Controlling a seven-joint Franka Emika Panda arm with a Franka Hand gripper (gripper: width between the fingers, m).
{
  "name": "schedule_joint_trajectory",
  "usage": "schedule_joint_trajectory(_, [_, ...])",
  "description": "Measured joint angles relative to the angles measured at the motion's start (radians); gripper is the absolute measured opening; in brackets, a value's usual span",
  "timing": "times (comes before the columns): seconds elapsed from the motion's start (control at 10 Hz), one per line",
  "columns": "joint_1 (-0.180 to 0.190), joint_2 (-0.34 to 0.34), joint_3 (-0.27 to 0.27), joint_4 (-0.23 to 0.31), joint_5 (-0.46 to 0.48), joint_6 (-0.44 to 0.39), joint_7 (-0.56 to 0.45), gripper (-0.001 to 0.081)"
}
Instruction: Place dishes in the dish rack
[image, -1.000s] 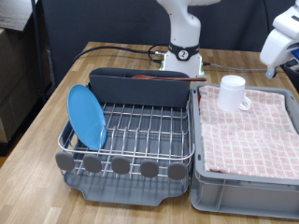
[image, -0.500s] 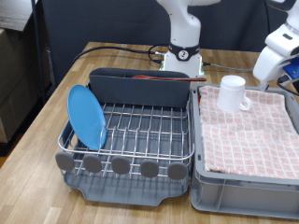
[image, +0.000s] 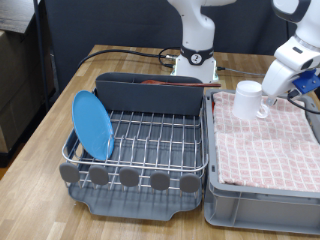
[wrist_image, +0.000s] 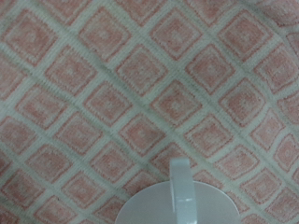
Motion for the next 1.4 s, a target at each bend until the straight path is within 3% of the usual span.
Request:
schedule_joint_trajectory(1.0, [-0.001, 0.011, -0.032, -0.102, 0.005, 0.129, -0.039, 0.0803])
schedule_joint_trajectory(1.1, [-0.001, 0.012, -0.034, -0.105, 0.005, 0.132, -0.039, 0.0583])
schedule_joint_trajectory(1.2, [-0.001, 0.013, -0.036, -0.106, 0.005, 0.136, -0.039, 0.0583])
schedule_joint_trajectory(1.3, [-0.001, 0.016, -0.039, -0.106, 0.005, 0.141, -0.039, 0.0419])
schedule_joint_trajectory(1.4, [-0.001, 0.02, -0.042, -0.106, 0.005, 0.145, -0.039, 0.0419])
